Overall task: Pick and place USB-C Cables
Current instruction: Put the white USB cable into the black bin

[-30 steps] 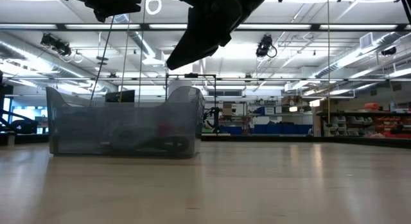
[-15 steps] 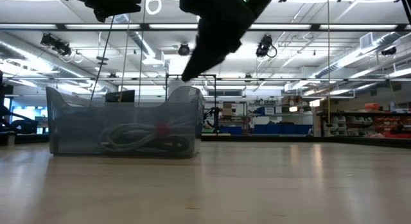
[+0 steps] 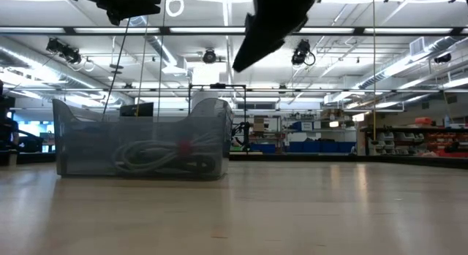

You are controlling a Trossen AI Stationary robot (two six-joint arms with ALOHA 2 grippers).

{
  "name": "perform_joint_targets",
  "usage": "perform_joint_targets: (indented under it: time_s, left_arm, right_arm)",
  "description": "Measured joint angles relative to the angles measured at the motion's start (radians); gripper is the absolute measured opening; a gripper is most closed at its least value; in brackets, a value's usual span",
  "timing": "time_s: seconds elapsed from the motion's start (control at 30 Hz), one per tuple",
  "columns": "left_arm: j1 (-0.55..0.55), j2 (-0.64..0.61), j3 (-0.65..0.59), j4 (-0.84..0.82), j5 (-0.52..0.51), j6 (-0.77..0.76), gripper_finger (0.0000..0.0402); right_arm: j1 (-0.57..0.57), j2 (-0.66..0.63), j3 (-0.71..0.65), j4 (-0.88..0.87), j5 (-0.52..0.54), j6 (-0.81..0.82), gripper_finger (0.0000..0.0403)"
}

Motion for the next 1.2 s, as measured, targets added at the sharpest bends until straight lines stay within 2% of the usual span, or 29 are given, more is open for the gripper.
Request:
perform_joint_targets:
  time_s: [0.13, 0.33, 0.4, 0.53, 0.63, 0.73, 1.0, 1.2]
  left_arm:
    - [0.000, 0.000, 0.000, 0.000, 0.000, -0.001, 0.0174]
    - [0.000, 0.000, 0.000, 0.000, 0.000, -0.001, 0.0174]
    - [0.000, 0.000, 0.000, 0.000, 0.000, -0.001, 0.0174]
    - [0.000, 0.000, 0.000, 0.000, 0.000, -0.002, 0.0174]
    - [0.000, 0.000, 0.000, 0.000, 0.000, -0.018, 0.0174]
    - [0.000, 0.000, 0.000, 0.000, 0.002, -0.035, 0.0174]
    - [0.000, 0.000, 0.000, 0.002, 0.019, -0.077, 0.0174]
    - [0.000, 0.000, 0.000, 0.006, 0.019, -0.055, 0.0174]
  right_arm:
    - [0.026, -0.027, 0.000, -0.134, -0.026, 0.068, 0.0123]
    - [0.070, -0.023, 0.000, -0.463, -0.159, 0.268, 0.0123]
    - [0.087, -0.022, 0.000, -0.574, -0.188, 0.370, 0.0123]
    - [0.119, -0.022, 0.000, -0.770, -0.262, 0.680, 0.0123]
    - [0.157, -0.022, 0.000, -0.869, -0.266, 0.840, 0.0123]
    - [0.202, -0.022, 0.000, -0.905, -0.282, 0.930, 0.0123]
    - [0.345, -0.022, 0.000, -0.867, -0.314, 1.179, 0.0123]
    - [0.472, -0.022, 0.000, -0.858, -0.332, 1.385, 0.0123]
